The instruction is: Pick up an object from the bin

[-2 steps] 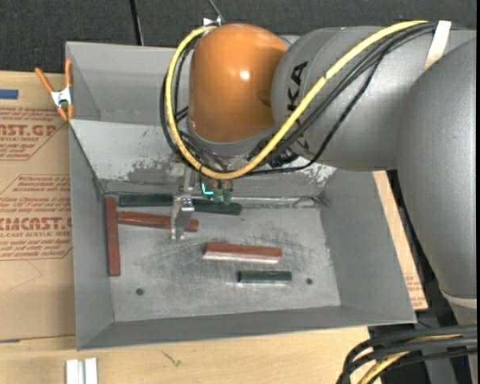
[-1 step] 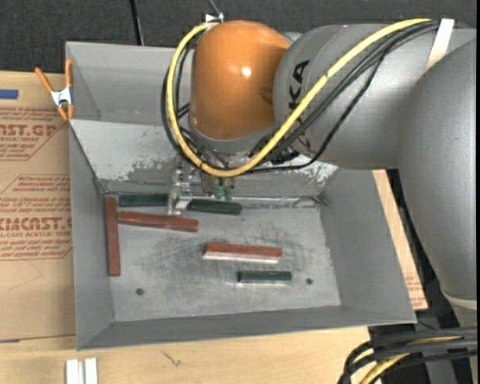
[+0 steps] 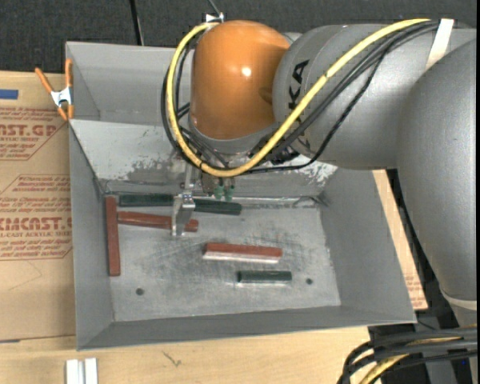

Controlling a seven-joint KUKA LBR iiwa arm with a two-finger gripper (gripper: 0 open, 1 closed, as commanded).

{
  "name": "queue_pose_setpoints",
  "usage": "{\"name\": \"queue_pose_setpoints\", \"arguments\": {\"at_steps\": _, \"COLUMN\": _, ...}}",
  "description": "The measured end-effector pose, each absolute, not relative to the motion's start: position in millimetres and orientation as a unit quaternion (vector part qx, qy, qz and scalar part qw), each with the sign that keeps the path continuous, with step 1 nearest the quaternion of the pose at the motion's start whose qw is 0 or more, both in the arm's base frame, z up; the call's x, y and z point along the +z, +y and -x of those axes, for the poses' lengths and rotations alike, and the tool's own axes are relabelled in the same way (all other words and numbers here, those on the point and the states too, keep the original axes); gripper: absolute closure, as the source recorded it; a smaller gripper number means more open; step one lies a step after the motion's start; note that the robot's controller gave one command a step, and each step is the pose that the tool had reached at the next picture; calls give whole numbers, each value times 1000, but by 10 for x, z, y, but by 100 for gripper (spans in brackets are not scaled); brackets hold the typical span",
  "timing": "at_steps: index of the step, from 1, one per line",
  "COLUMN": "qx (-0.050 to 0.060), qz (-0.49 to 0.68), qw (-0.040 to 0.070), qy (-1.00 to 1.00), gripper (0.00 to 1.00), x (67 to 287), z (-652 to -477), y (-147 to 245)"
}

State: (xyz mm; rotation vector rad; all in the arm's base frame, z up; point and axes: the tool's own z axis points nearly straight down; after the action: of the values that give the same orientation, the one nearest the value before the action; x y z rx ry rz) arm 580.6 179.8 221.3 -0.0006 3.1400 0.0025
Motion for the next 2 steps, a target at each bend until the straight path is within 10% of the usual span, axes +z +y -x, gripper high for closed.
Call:
{"name": "queue_pose_setpoints", "arguments": {"at_steps": 1, "qx": 1, "qz": 0, "qw": 1, "qy": 1000, "gripper": 0, "x": 2213, "z": -5806, "y": 1798}}
{"name": "queue_pose_setpoints", "arguments": {"at_steps": 2, "qx": 1, "qz": 23, "qw": 3, "qy": 1000, "gripper": 0, "x": 1614, "z": -5799, "y": 1700}}
